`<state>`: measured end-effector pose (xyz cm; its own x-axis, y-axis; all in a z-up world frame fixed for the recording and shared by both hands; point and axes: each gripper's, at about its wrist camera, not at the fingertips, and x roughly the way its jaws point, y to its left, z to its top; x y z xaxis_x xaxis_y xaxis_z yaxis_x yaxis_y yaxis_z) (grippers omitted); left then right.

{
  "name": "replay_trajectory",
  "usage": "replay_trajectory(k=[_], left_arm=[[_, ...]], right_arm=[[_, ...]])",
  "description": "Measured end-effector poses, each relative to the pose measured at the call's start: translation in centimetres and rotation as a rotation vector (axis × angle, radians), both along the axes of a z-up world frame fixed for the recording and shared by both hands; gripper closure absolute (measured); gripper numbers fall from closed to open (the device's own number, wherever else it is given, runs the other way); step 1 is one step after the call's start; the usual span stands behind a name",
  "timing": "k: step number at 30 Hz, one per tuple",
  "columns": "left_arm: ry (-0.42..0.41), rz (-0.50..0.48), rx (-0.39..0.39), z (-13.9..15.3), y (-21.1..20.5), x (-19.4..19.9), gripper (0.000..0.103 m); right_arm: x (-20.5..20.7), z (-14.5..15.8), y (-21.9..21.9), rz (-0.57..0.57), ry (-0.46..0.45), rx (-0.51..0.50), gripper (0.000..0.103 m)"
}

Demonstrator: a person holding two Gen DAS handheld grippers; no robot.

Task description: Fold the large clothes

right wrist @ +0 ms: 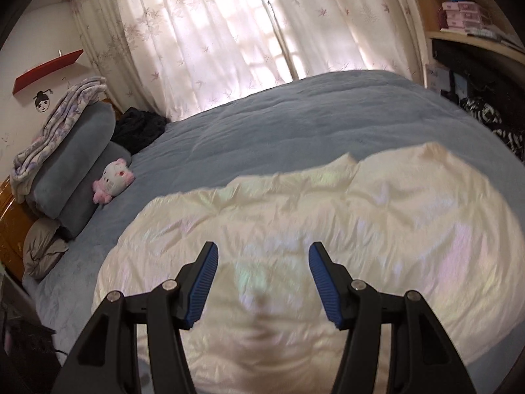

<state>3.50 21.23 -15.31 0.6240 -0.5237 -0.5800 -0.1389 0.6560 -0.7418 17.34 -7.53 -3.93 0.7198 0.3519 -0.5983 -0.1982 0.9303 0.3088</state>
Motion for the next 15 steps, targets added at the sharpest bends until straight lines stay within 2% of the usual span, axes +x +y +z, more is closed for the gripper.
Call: replay_trajectory(k=[5,11,15], left_arm=[[-0.012,0.055,-0.075,-2.2,0.7,1.8,0.024],[-0.037,0.104,-0.089,-3.3,0.9,6.1,0.023],[-0.019,0.145,-0.104,-4.1,1.5,9.4,0.019]], right_arm=[[-1.1,-1.8,1.6,0.051,0.031,-0.022,0.045],[-0.7,-2.9,2.4,0.066,0.052,-0.055,0.045],[0.5,-3.1,2.3,0.057,0.060,-0.052,0.055]])
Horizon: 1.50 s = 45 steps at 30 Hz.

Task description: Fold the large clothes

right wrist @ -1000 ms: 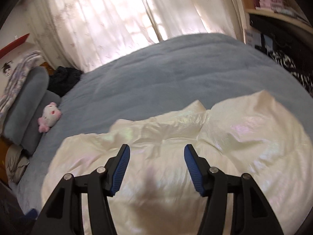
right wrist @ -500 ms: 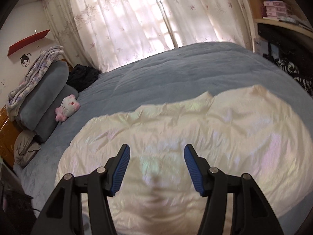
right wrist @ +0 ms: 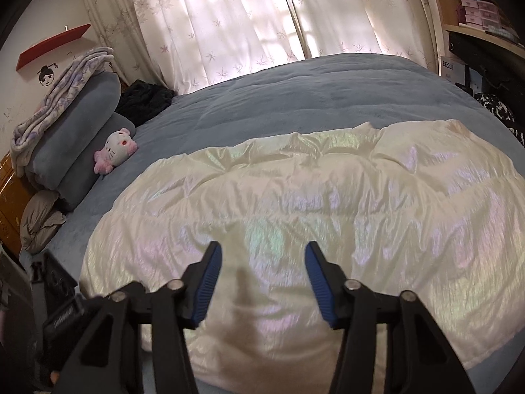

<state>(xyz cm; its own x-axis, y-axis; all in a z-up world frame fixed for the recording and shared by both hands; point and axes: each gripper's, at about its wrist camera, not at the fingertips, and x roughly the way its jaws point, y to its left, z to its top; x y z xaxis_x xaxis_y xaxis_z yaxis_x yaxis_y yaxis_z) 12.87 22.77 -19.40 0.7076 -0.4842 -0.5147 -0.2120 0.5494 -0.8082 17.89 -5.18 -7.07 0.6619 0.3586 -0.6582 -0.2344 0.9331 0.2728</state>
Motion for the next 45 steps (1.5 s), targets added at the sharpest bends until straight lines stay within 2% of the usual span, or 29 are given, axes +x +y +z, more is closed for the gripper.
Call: replay_trajectory(k=[2,5,8,10,12,15,17,20,24,28,32,36,38,39,41,43,45], left_arm=[[0.000,0.021,-0.011,-0.1,0.0,1.5,0.017],[-0.016,0.039,0.027,0.2,-0.7,2.7,0.017],[-0.030,0.048,0.065,0.4,-1.4,3.0,0.020],[-0.031,0.056,0.097,0.6,-2.0,3.3,0.033],[-0.040,0.057,0.126,1.0,-2.5,3.5,0.042],[-0.086,0.027,0.280,2.9,-4.7,4.0,0.057],[-0.138,-0.003,0.439,4.9,-7.5,4.2,0.062],[-0.224,-0.036,0.603,7.5,-11.4,4.3,0.068],[-0.330,-0.099,0.771,10.1,-16.5,4.6,0.070],[-0.398,-0.154,0.902,11.2,-20.4,5.1,0.070],[-0.433,-0.199,1.005,11.8,-23.9,5.3,0.070],[-0.433,-0.223,1.071,12.5,-25.8,5.7,0.070],[-0.443,-0.237,1.097,13.3,-27.2,5.7,0.070],[-0.448,-0.244,1.112,13.6,-27.6,5.2,0.070],[-0.455,-0.265,1.144,14.0,-29.2,5.5,0.070],[-0.460,-0.285,1.171,14.3,-30.7,5.0,0.070],[-0.477,-0.312,1.210,14.6,-32.8,4.8,0.070]], right_arm=[[0.8,-0.1,0.1,-0.002,0.007,0.004,0.066],[2.2,0.0,0.4,-0.015,0.001,-0.001,0.077],[4.1,0.4,1.1,-0.053,-0.026,-0.019,0.084],[5.5,0.3,1.5,-0.083,-0.029,-0.028,0.085],[7.1,-0.7,2.0,-0.096,0.005,-0.036,0.085],[8.9,-4.8,3.1,-0.094,0.115,-0.098,0.087],[8.1,-6.4,3.9,-0.105,0.035,-0.166,0.087],[7.4,-7.5,4.2,-0.126,-0.005,-0.192,0.087],[7.9,-8.1,2.4,-0.114,0.027,-0.090,0.087],[7.9,-8.6,0.8,-0.103,0.039,0.006,0.088],[8.0,-9.0,-0.3,-0.090,0.056,0.089,0.088],[8.2,-8.5,-0.6,-0.064,0.094,0.109,0.088],[8.2,-7.7,-1.0,-0.018,0.153,0.113,0.088],[8.2,-6.9,-1.9,0.012,0.206,0.135,0.087],[7.8,-5.4,-3.7,0.032,0.248,0.173,0.087],[6.1,-2.7,-6.7,0.005,0.193,0.176,0.085],[4.1,-0.2,-10.1,-0.054,0.100,0.140,0.069]])
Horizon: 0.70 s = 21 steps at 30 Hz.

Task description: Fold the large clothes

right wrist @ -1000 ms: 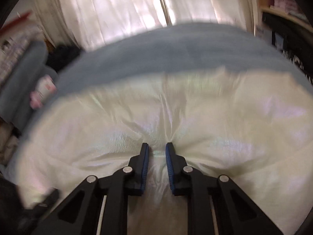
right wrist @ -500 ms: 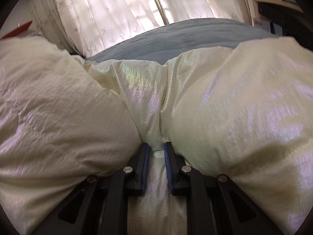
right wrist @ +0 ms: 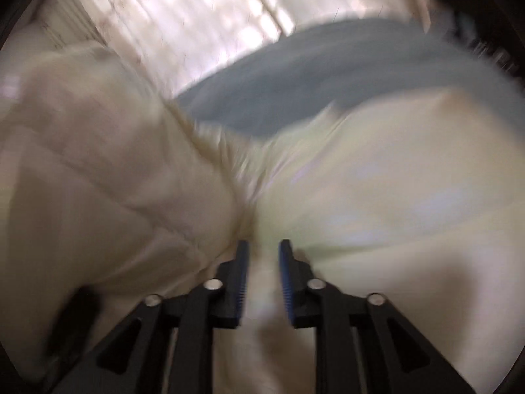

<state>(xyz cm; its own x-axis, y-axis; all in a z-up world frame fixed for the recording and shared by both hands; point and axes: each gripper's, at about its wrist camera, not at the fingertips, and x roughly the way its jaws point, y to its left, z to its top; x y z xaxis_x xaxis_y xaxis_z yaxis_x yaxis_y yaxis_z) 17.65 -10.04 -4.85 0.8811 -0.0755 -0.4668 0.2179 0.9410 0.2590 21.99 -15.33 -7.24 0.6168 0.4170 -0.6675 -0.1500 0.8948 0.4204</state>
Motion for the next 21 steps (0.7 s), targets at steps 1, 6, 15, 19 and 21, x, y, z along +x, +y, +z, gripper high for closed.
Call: replay_trajectory(k=[1,6,15,19,21], left_arm=[[-0.005,-0.016,0.023,-0.1,-1.3,0.1,0.070],[-0.001,-0.123,0.166,-1.8,-9.4,1.0,0.070],[-0.033,-0.239,0.482,-9.5,-21.5,2.8,0.061],[-0.037,-0.240,0.498,-10.7,-21.1,2.9,0.055],[-0.025,-0.264,0.481,-10.3,-19.8,3.0,0.045]], right_arm=[[-1.3,1.2,-2.1,-0.058,-0.048,-0.026,0.053],[-7.5,3.5,-10.8,-0.393,-0.185,-0.156,0.031],[-11.6,0.8,-20.6,-0.666,-0.073,-0.090,0.031],[-12.8,-0.3,-21.8,-0.690,-0.031,-0.070,0.031],[-12.5,-0.1,-22.0,-0.685,-0.028,-0.048,0.031]])
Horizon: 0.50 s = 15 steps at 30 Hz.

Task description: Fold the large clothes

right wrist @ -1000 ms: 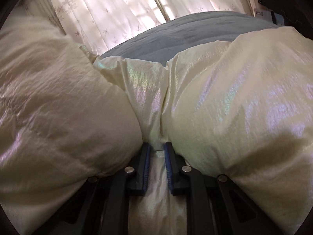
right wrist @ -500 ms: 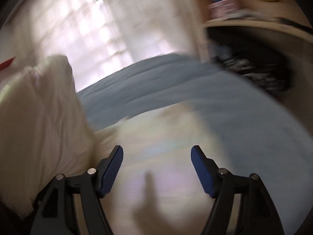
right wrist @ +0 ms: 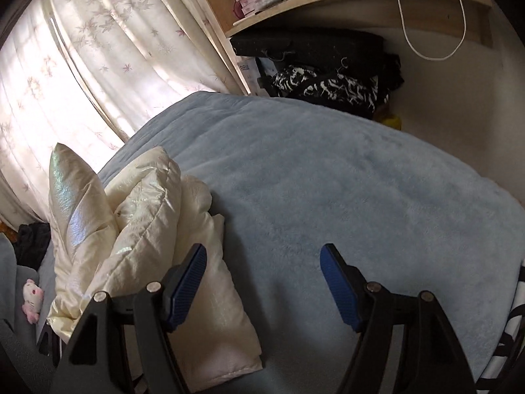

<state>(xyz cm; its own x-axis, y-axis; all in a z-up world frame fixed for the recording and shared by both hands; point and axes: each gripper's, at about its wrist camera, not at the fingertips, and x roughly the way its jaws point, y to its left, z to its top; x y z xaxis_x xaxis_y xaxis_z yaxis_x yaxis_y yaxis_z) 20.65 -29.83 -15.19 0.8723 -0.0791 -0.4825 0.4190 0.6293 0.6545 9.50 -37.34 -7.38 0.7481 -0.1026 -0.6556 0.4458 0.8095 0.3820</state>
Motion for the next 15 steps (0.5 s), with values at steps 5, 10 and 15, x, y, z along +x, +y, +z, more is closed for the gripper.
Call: replay_trajectory(k=[5,10,15], left_arm=[[0.074,-0.093,-0.034,0.9,0.9,-1.0,0.018],[0.203,-0.186,-0.132,2.7,2.9,-2.7,0.010],[0.348,-0.228,-0.351,6.0,6.9,-2.8,0.010]], right_arm=[[0.7,1.8,0.4,0.013,-0.043,0.003,0.031],[1.1,4.6,1.4,0.054,-0.100,0.002,0.031],[2.0,7.9,2.6,0.125,-0.145,0.007,0.022]])
